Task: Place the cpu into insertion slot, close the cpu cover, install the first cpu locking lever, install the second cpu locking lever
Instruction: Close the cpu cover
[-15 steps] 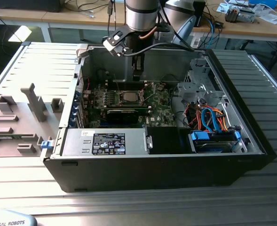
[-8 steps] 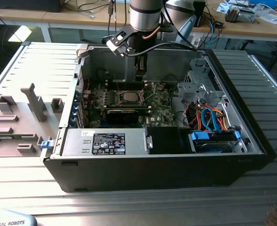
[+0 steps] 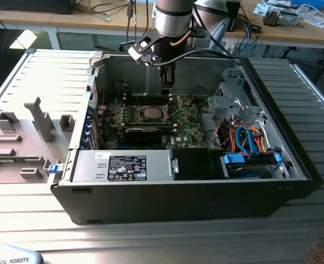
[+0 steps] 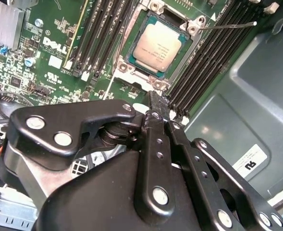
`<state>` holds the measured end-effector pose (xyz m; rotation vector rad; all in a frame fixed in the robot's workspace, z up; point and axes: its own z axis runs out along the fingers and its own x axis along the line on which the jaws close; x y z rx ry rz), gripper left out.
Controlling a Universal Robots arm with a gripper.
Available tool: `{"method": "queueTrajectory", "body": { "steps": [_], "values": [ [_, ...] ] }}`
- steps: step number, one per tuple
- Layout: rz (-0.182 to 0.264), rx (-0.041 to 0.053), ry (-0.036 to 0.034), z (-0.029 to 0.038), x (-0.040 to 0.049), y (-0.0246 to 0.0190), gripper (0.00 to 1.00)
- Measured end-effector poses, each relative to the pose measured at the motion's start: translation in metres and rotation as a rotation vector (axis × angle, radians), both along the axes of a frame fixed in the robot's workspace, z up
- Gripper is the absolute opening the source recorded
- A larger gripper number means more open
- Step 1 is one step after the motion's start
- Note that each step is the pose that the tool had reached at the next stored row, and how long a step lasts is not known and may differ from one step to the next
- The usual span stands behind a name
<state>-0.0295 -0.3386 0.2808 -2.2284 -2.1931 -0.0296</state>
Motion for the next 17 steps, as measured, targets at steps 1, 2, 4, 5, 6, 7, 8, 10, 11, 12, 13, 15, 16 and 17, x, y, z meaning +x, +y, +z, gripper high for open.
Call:
{"method": "queueTrajectory", "body": {
  "steps": [1, 2, 4, 5, 6, 7, 8, 10, 11, 12, 13, 15, 16, 17],
  "values": [
    [0.0, 0.0, 0.0, 0.0, 0.0005, 0.0, 0.11],
    [0.0, 0.0, 0.0, 0.0, 0.001, 0.0, 0.11],
    [0.0, 0.0, 0.0001, 0.0, 0.0016, 0.0, 0.11],
    [0.0, 0.0, 0.0, 0.0, 0.002, 0.0, 0.11],
    [0.0, 0.0001, 0.0, 0.0, 0.0023, 0.0, 0.11],
    [0.0, 0.0001, 0.0, 0.0, 0.0028, 0.0, 0.11],
    [0.0, 0.0, 0.0, 0.0, 0.0031, 0.0, 0.11],
    [0.0, 0.0001, 0.0, 0.0, 0.0037, 0.0, 0.11],
    [0.0, 0.0001, 0.0, 0.0, 0.0041, 0.0, 0.11],
    [0.0, 0.0001, 0.0, 0.0, 0.0044, 0.0, 0.11],
    [0.0, 0.0, 0.0, 0.0, 0.0049, 0.0, 0.11],
    [0.0, 0.0, 0.0, 0.0, 0.0055, 0.0, 0.11],
    [0.0, 0.0, 0.0, 0.0, 0.0059, 0.0, 0.11],
    [0.0, 0.0, 0.0001, 0.0, 0.0062, 0.0, 0.11]
  ]
}}
